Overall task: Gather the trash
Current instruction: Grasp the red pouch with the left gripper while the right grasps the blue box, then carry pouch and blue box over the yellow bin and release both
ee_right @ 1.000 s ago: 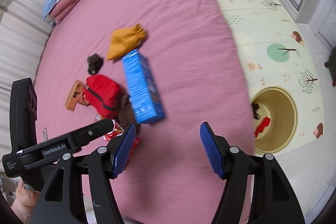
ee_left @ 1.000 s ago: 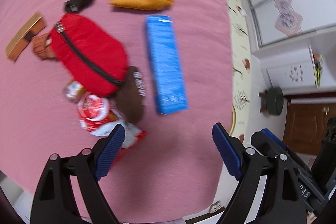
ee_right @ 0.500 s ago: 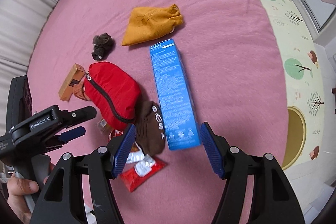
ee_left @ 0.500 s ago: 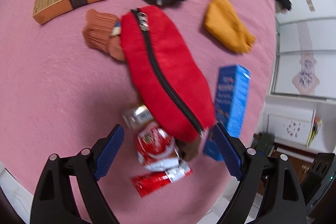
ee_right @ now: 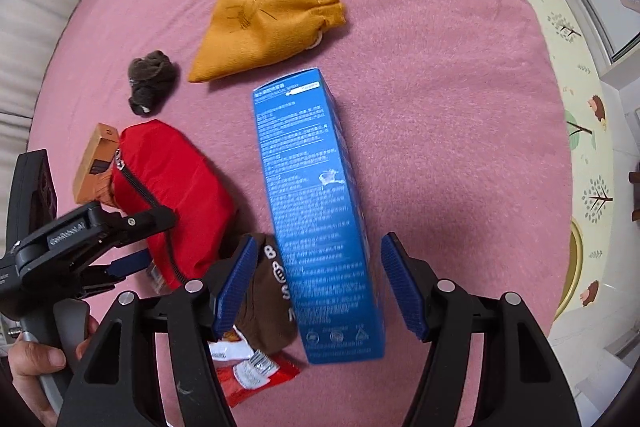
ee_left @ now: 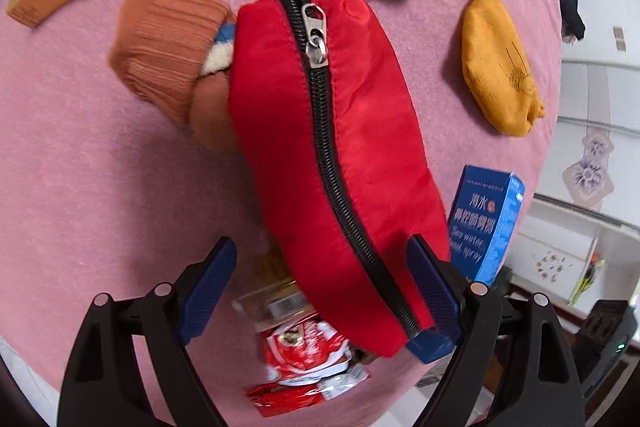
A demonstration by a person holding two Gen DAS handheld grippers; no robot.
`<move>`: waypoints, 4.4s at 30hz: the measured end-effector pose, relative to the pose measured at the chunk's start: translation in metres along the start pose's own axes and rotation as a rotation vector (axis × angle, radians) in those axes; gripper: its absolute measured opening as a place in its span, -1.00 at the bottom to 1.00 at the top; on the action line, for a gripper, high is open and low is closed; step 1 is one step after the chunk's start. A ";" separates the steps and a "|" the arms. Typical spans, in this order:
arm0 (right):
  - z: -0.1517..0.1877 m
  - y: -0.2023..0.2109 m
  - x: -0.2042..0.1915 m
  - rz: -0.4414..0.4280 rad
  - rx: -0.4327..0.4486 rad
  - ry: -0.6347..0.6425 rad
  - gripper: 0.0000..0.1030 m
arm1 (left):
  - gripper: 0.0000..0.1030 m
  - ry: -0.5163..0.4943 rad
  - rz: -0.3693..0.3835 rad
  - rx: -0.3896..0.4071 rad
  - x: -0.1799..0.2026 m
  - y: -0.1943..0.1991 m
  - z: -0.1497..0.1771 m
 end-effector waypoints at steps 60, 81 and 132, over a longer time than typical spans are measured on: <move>0.126 0.180 0.089 -0.095 0.336 -0.273 -0.04 | -0.95 -0.503 0.147 0.118 0.161 0.107 0.177; 0.229 0.232 0.221 -0.052 0.460 -0.574 -0.04 | -0.95 -0.844 0.056 -0.042 0.286 0.020 0.302; 0.204 0.227 0.272 -0.077 0.444 -0.660 0.17 | 0.57 -1.094 -0.147 0.000 0.325 -0.027 0.312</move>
Point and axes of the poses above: each gripper's, at about its wrist camera, not at the fingertips, and y roughly against the way its jaws point, x to its right, z to its underside, the point moved 3 cm from there along -y, roughly the way its jaws point, and after that the axes turned 13 degrees about -z, right-handed, at the moved point
